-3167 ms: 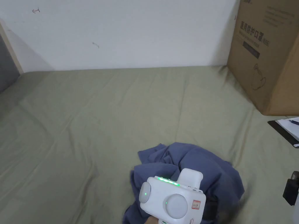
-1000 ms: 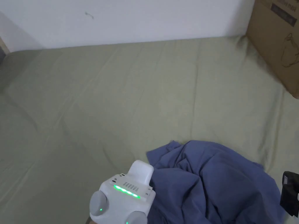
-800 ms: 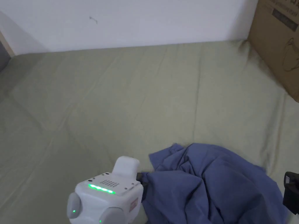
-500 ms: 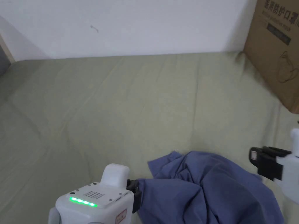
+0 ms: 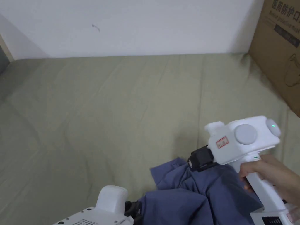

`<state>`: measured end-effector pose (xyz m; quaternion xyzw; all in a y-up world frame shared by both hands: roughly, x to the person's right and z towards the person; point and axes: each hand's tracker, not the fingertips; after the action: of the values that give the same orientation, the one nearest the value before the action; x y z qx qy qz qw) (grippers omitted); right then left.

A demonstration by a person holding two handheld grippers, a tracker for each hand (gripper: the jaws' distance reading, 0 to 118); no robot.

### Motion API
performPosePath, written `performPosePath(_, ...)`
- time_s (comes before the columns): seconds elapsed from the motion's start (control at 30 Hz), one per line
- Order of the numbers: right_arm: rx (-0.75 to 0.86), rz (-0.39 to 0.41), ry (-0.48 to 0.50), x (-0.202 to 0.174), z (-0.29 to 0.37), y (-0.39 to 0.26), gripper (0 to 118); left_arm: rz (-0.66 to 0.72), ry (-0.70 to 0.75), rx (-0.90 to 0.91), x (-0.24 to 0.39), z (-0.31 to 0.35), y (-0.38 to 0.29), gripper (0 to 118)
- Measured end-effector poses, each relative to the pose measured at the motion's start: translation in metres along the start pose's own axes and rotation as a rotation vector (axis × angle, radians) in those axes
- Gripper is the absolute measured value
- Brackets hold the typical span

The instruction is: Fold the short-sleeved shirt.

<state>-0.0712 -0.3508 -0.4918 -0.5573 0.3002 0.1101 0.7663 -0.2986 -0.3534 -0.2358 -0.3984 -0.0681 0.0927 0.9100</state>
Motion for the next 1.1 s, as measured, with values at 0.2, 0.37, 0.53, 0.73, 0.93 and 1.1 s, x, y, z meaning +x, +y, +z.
performPosePath(0.2, -0.077, -0.067, 0.066, 0.003, -0.029, 0.005, 3, 0.005, -0.030, -0.030, 0.000, -0.009, -0.001, 0)
performPosePath(0.37, 0.016, -0.050, 0.031, 0.001, 0.002, 0.000, 1, -0.006, -0.019, -0.024, 0.000, -0.003, 0.000, 0)
performPosePath(0.53, 0.186, -0.115, 0.065, 0.008, 0.076, -0.001, 1, 0.029, 0.008, 0.037, -0.011, 0.025, 0.013, 0)
performPosePath(0.73, 0.443, -0.127, 0.020, 0.017, 0.201, -0.010, 1, 0.007, 0.111, 0.156, -0.026, 0.085, 0.048, 0)
performPosePath(0.93, 0.645, -0.186, -0.025, 0.023, 0.311, -0.035, 1, -0.026, 0.239, 0.290, -0.035, 0.149, 0.083, 0)
performPosePath(1.1, 0.749, -0.261, -0.034, 0.024, 0.367, -0.061, 1, -0.032, 0.314, 0.376, -0.042, 0.197, 0.107, 0)
